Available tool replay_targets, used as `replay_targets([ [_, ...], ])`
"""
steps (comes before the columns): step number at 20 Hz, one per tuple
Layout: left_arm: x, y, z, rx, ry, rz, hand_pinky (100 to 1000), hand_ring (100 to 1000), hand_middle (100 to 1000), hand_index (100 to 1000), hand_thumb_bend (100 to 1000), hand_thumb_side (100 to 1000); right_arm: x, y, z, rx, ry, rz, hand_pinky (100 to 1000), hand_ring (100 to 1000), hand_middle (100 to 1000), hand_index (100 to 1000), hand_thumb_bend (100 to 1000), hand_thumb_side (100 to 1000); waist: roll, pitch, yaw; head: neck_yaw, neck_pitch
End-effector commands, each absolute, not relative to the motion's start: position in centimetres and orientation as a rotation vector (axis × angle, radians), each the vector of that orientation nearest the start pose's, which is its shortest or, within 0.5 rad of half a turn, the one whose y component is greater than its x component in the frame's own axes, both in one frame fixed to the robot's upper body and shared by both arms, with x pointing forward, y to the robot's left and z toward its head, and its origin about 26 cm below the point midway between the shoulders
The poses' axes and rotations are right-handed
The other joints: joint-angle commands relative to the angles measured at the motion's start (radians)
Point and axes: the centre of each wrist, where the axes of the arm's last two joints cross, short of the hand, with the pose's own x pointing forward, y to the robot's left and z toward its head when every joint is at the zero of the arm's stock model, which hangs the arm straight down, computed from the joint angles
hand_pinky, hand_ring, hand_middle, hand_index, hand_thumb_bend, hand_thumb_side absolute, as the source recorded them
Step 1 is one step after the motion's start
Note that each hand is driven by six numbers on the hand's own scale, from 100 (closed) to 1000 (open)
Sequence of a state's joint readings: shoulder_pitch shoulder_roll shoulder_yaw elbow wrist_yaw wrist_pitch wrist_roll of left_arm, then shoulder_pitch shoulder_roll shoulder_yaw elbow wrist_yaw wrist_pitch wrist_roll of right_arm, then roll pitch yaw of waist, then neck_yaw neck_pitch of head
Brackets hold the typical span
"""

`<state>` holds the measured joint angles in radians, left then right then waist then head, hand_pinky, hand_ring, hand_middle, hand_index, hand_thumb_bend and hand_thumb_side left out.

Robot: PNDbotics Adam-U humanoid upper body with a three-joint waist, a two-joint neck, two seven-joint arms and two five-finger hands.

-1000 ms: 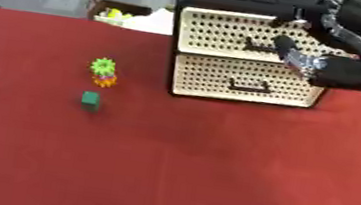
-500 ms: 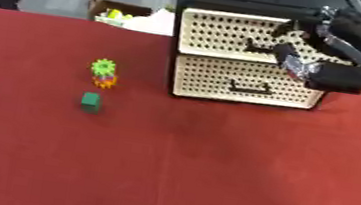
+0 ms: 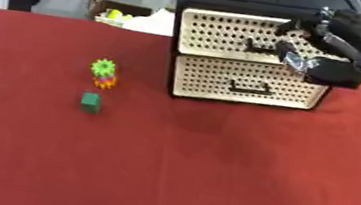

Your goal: Pick up objects from table and place into drawer.

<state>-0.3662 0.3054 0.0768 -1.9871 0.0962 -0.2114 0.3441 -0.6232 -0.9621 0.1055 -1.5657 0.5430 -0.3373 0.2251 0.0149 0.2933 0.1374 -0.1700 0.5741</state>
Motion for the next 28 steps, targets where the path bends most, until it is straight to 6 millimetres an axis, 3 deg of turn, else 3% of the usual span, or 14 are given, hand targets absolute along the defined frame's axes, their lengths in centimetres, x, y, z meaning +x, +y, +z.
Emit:
replay_targets([
  [1,30.5,26.9,22.8,0.188,-2.6,0.15,670,700,722,816,100,867,35.7,-37.6,31.5,1.592,2.407,-2.122,100,100,100,785,100,1000,-0.004,-0.013,0.003,-0.009,-0.013],
  [28,30.5,26.7,22.9,0.18,-2.603,0.153,672,703,724,814,100,871,36.4,-37.7,29.7,1.679,2.224,-2.263,100,100,100,764,100,1000,-0.009,-0.002,0.01,-0.017,-0.016],
])
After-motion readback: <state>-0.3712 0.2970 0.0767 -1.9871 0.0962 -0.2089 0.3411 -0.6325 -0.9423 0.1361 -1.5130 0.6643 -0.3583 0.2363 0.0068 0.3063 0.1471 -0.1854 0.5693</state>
